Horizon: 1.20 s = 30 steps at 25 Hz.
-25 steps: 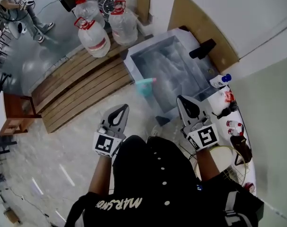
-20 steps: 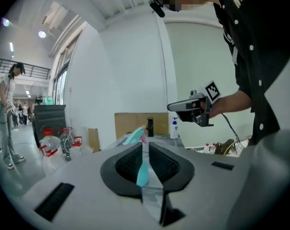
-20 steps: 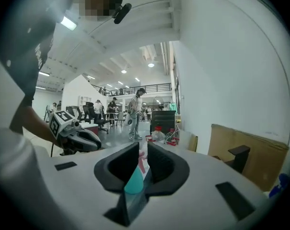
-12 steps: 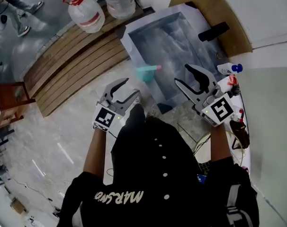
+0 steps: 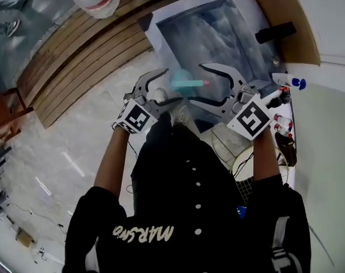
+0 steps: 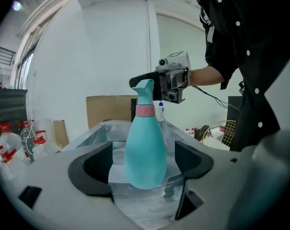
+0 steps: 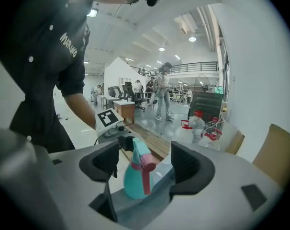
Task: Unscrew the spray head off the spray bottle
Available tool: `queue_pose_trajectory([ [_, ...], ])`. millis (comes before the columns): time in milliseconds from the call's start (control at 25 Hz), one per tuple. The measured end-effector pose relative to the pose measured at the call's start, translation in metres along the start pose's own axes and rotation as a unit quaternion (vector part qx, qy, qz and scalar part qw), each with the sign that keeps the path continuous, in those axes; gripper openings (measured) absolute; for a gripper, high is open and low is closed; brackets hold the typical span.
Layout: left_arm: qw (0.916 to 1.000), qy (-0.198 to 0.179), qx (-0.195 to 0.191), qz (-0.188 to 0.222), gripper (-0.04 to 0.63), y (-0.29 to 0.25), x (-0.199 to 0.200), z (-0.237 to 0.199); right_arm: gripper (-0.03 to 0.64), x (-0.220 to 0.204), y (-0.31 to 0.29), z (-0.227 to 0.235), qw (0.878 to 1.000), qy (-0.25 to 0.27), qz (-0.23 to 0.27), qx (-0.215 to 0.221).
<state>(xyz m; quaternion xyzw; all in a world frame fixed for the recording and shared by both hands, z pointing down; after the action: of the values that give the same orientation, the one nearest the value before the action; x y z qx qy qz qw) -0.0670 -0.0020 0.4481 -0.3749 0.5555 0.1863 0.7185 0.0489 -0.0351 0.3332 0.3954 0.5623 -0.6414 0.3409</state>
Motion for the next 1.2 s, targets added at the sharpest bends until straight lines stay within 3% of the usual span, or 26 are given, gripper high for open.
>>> queue_pose_trajectory([
  [320, 0.9982, -0.007, -0.059, 0.005, 0.397, -0.035, -0.01, -0.005, 0.333, -0.014, -0.038, 0.018, 0.999, -0.006, 0.0, 0.052],
  [720, 0.9894, 0.005, -0.144, 0.013, 0.397, -0.051, -0.013, -0.008, 0.229, -0.024, -0.044, 0.028, 0.995, -0.02, 0.027, 0.092],
  [920, 0.9883, -0.005, -0.151, 0.016, 0.397, -0.058, -0.014, -0.008, 0.161, -0.026, -0.048, 0.027, 0.993, -0.024, 0.044, 0.105],
  [1200, 0.9841, -0.019, -0.175, 0.027, 0.396, -0.057, -0.011, -0.009, 0.158, -0.027, -0.049, 0.025, 0.989, -0.01, 0.067, 0.135],
])
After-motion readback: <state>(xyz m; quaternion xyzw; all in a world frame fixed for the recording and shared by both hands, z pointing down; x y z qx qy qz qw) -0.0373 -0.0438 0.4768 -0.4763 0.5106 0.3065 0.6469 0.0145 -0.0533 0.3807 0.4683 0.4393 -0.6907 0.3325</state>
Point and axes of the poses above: the fingertips, and each gripper's own axes: y backward along the fingers, z to its right, x out of its top, the point moved 6 cm from there along y, backward along the fingers, and after that the axes turned 15 degrees about x, right-handed, at the moved point
